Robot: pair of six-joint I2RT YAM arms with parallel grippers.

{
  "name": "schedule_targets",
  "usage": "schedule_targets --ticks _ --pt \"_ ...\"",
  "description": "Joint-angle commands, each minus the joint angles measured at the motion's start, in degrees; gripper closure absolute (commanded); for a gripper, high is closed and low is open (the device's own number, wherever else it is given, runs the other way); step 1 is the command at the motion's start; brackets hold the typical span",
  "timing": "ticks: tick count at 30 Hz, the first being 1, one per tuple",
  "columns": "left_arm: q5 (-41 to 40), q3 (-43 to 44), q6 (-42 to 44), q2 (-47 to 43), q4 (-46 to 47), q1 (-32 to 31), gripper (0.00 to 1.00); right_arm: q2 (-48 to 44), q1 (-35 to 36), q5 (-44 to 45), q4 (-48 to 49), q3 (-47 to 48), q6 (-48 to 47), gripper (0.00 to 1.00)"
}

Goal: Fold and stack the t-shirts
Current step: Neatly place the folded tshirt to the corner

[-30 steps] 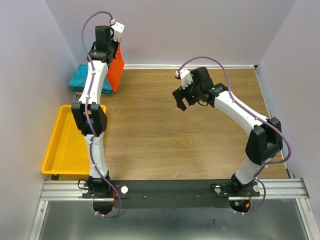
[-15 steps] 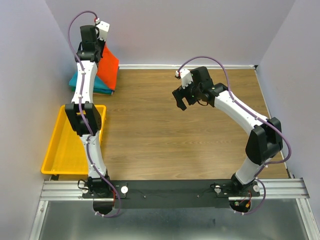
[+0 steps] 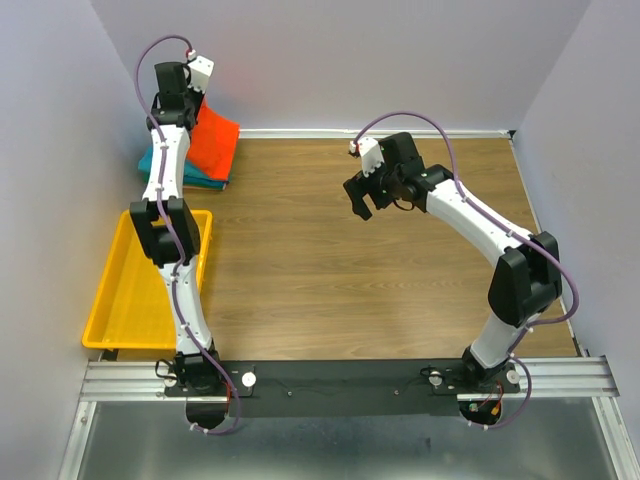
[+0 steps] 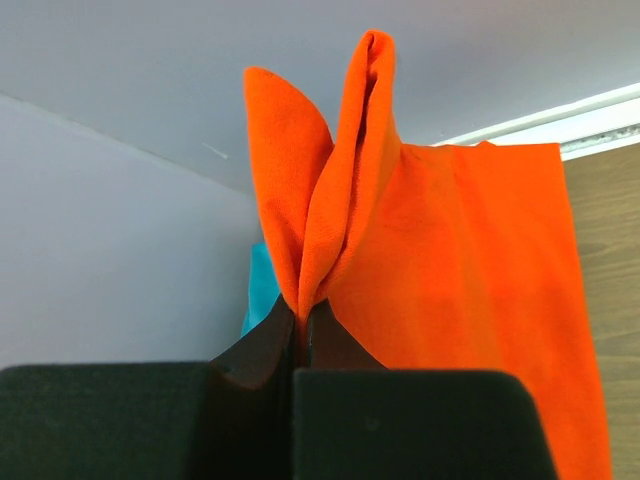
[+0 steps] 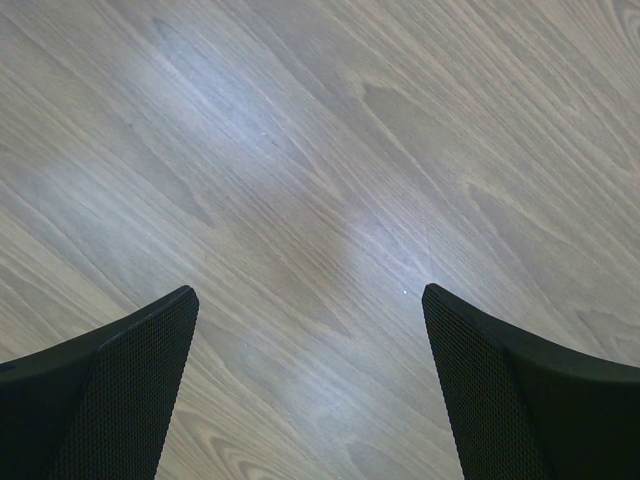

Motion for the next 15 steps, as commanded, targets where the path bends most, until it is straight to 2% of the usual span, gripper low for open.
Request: schedule_targets --ticks 1,15 --pt "-0.24 2.64 1.86 1.65 4.08 1.32 1.00 1.11 -0.06 -0.82 -1.49 1.69 0.47 0.00" --pt "-5.16 0.62 5.64 3.85 7.42 4.04 1.00 1.90 -0.14 -0.74 -1.93 2.22 0.38 0.00"
